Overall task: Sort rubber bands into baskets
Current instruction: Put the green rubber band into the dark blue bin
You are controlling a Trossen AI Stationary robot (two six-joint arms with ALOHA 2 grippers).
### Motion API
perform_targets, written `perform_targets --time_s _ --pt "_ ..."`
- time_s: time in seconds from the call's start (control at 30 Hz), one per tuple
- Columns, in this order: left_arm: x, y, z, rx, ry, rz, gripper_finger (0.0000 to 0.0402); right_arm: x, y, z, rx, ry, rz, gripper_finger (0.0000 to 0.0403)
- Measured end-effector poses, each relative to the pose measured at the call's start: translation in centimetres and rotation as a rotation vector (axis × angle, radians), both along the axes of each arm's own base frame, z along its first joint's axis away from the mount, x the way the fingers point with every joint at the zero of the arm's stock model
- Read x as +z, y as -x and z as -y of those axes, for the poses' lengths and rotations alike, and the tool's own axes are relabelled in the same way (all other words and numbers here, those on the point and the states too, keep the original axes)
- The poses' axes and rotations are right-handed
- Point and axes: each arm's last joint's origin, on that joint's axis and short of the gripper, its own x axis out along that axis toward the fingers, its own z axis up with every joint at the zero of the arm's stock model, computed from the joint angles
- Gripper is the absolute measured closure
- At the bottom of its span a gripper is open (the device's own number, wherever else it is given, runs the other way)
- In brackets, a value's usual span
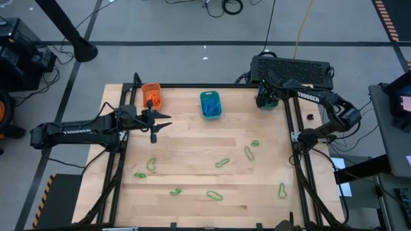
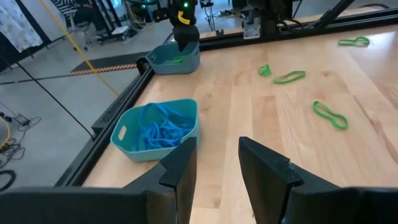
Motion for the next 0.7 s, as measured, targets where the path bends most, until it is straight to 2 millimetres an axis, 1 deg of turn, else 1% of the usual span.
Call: perform_targets --time_s 0.13,0.23,0.33,0.43,0.6,0.7 --pt "0.0 0.0 0.0 0.003 0.014 0.002 0.0274 0.0 0.0 0.0 0.005 -0.003 0.000 0.0272" --pt "0.0 0.0 0.0 0.005 0.025 0.001 0.0274 0.3 -0.2 -0.2 0.027 0.007 0.005 0.0252" --pt "-0.3 0.1 0.0 0.005 0.032 -0.026 0.0274 1.2 -0.7 -0.7 0.080 0.029 0.038 0.0242" --pt "-0.4 0.1 0.1 0.005 0.037 -0.041 0.0274 2.8 -1.5 -1.3 0.133 0.066 0.094 0.0239" --pt "-0.5 0.2 0.1 -0.013 0.065 -0.046 0.0274 5.1 -3.4 -3.4 0.284 0.081 0.190 0.0239" --pt "-0.7 0.2 0.2 -0.012 0.077 -0.063 0.0274 5.6 -4.6 -5.3 0.378 0.063 0.204 0.0242"
